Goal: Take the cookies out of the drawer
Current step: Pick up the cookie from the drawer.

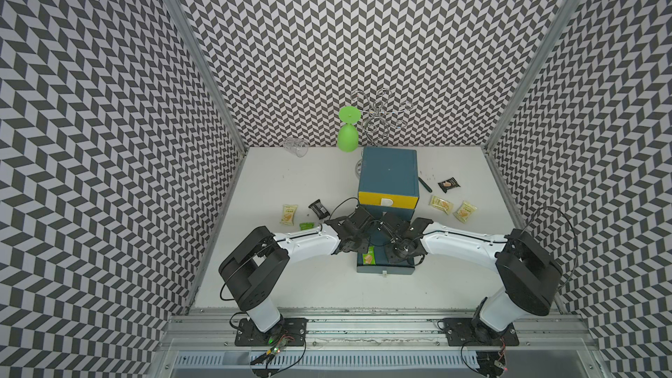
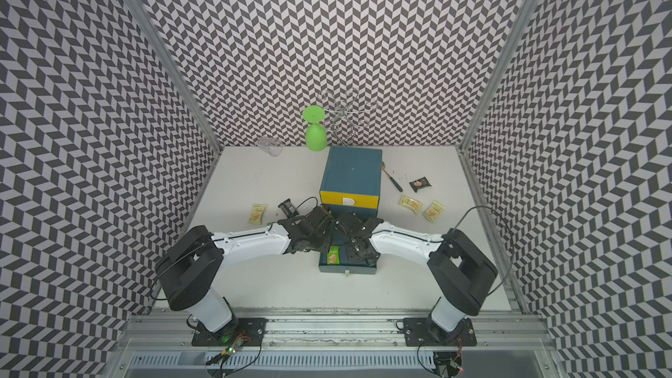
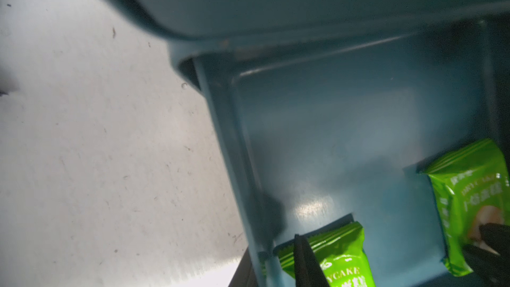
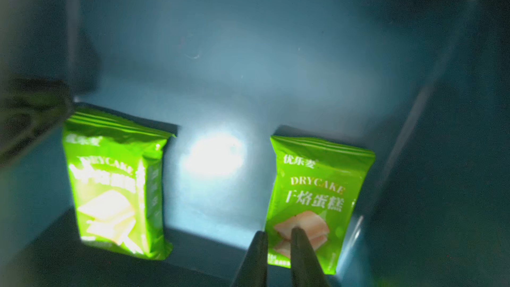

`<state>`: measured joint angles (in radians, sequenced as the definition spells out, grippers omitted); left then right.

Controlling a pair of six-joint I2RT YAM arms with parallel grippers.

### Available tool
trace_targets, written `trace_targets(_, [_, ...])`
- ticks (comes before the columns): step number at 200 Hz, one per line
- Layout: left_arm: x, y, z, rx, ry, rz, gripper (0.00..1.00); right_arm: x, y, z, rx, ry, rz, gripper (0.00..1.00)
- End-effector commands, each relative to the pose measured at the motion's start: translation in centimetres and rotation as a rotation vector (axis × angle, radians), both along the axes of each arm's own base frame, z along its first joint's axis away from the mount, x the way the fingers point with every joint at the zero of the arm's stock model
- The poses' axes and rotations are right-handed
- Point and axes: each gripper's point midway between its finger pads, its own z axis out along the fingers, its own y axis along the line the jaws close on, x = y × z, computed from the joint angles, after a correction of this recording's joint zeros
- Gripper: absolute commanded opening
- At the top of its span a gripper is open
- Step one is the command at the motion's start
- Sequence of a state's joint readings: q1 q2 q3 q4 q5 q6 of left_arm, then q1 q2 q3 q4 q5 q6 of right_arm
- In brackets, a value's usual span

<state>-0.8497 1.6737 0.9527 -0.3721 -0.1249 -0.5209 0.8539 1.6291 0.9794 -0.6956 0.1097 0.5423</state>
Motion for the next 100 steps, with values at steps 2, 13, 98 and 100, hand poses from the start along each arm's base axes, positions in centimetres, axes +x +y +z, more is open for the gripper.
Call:
trace_targets(2, [1.9,-1.7,1.3,-0.035,-0.054,-0.017,0.23,1.5,2.2,1.9,0.089,-0.059,0.018,0.13])
trace_targets(13, [1.9,-1.7,1.2,-0.036,-0.054,-0.017,0.23,1.6,2.4,2.1,0.097,-0.061,0.022,0.11])
trace_targets(98, [2.1,-1.7,1.0,-0.029,-0.058,-0.019,0.22,2.3,2.6,4.4,0.127,-0.121,0.017,0.04])
trace_targets(100, [2.1,-1.7,0.8,-0.027,-0.057,-0.019,0.22,2.3,2.5,4.4,0.121,-0.123,0.014,0.08])
